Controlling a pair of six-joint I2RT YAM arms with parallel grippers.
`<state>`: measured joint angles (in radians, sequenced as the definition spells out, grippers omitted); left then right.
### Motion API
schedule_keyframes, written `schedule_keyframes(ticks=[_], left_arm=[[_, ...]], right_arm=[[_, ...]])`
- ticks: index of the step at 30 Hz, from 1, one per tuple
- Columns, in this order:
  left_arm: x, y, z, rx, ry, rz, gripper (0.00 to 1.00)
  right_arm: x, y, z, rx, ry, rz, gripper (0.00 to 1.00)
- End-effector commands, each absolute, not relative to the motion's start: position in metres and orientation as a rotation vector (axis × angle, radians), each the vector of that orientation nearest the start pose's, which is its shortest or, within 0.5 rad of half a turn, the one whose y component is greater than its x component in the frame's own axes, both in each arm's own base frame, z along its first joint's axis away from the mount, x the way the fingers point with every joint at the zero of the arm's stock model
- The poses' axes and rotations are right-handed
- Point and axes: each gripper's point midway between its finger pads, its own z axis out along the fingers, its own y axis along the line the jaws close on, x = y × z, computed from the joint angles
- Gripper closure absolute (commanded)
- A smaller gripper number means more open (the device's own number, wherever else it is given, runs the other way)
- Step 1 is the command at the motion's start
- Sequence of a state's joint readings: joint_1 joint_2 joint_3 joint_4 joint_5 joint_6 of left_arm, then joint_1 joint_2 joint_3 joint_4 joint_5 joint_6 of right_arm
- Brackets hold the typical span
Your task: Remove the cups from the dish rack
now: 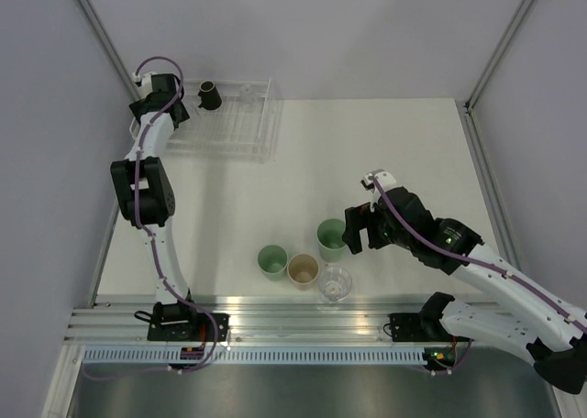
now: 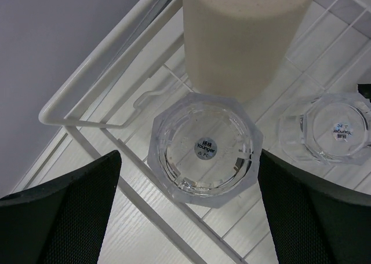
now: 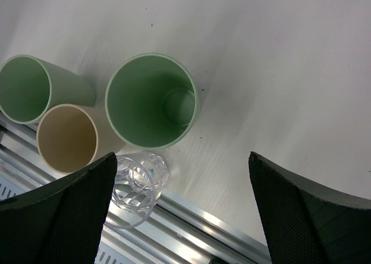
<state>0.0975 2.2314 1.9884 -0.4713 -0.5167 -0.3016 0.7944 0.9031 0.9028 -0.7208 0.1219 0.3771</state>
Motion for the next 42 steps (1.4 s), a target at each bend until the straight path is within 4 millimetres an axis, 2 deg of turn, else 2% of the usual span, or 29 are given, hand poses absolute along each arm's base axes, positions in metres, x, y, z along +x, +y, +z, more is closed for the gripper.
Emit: schedule_keyframes(ticks=[1, 8, 11, 12, 14, 15, 17, 18, 21, 24, 29, 30, 31, 33, 34, 36, 37, 42], left_arm=[[0.589, 0.136, 0.144, -0.693, 2.085, 0.408, 0.0], [0.606, 0.122, 0.131, -0.615, 2.109, 0.294, 0.03], [0.609, 0.117, 0.128, -0.592, 2.121, 0.256, 0.15], [0.609, 0.115, 0.126, -0.586, 2.127, 0.247, 0.24], [0.609, 0.113, 0.129, -0.581, 2.125, 0.236, 0.33], [0.607, 0.113, 0.128, -0.582, 2.13, 0.234, 0.44], [0.604, 0.113, 0.139, -0.586, 2.113, 0.237, 0.56], [0.601, 0.114, 0.138, -0.59, 2.117, 0.242, 0.68], [0.59, 0.115, 0.146, -0.596, 2.113, 0.26, 0.88], [0.576, 0.114, 0.153, -0.616, 2.112, 0.261, 0.97], [0.552, 0.109, 0.161, -0.65, 2.112, 0.245, 0.98], [0.546, 0.107, 0.157, -0.66, 2.124, 0.24, 0.98], [0.541, 0.105, 0.172, -0.661, 2.098, 0.228, 0.98], [0.536, 0.1, 0.179, -0.66, 2.09, 0.202, 0.98], [0.535, 0.096, 0.192, -0.654, 2.069, 0.182, 0.98], [0.534, 0.088, 0.202, -0.645, 2.054, 0.124, 0.98], [0.536, 0.078, 0.213, -0.621, 2.04, 0.073, 0.98], [0.539, 0.061, 0.233, -0.586, 1.999, -0.023, 0.98]], right_arm=[[0.195, 0.183, 0.188, -0.413, 2.274, 0.443, 0.02], [0.196, 0.182, 0.187, -0.412, 2.283, 0.425, 0.02], [0.196, 0.181, 0.187, -0.41, 2.284, 0.425, 0.02], [0.195, 0.181, 0.186, -0.41, 2.285, 0.423, 0.02], [0.195, 0.181, 0.186, -0.413, 2.285, 0.425, 0.02], [0.194, 0.181, 0.186, -0.415, 2.286, 0.428, 0.02], [0.194, 0.181, 0.188, -0.412, 2.278, 0.435, 0.02], [0.194, 0.182, 0.188, -0.412, 2.276, 0.44, 0.02], [0.192, 0.182, 0.189, -0.414, 2.268, 0.455, 0.02], [0.192, 0.182, 0.193, -0.414, 2.249, 0.472, 0.02], [0.19, 0.186, 0.2, -0.422, 2.224, 0.512, 0.02], [0.19, 0.187, 0.2, -0.42, 2.217, 0.519, 0.02], [0.189, 0.187, 0.2, -0.421, 2.217, 0.525, 0.02], [0.187, 0.189, 0.2, -0.429, 2.213, 0.542, 0.02], [0.187, 0.189, 0.201, -0.43, 2.208, 0.546, 0.02], [0.187, 0.189, 0.202, -0.426, 2.202, 0.548, 0.02], [0.186, 0.189, 0.202, -0.428, 2.203, 0.551, 0.02], [0.185, 0.186, 0.204, -0.408, 2.193, 0.554, 0.02]])
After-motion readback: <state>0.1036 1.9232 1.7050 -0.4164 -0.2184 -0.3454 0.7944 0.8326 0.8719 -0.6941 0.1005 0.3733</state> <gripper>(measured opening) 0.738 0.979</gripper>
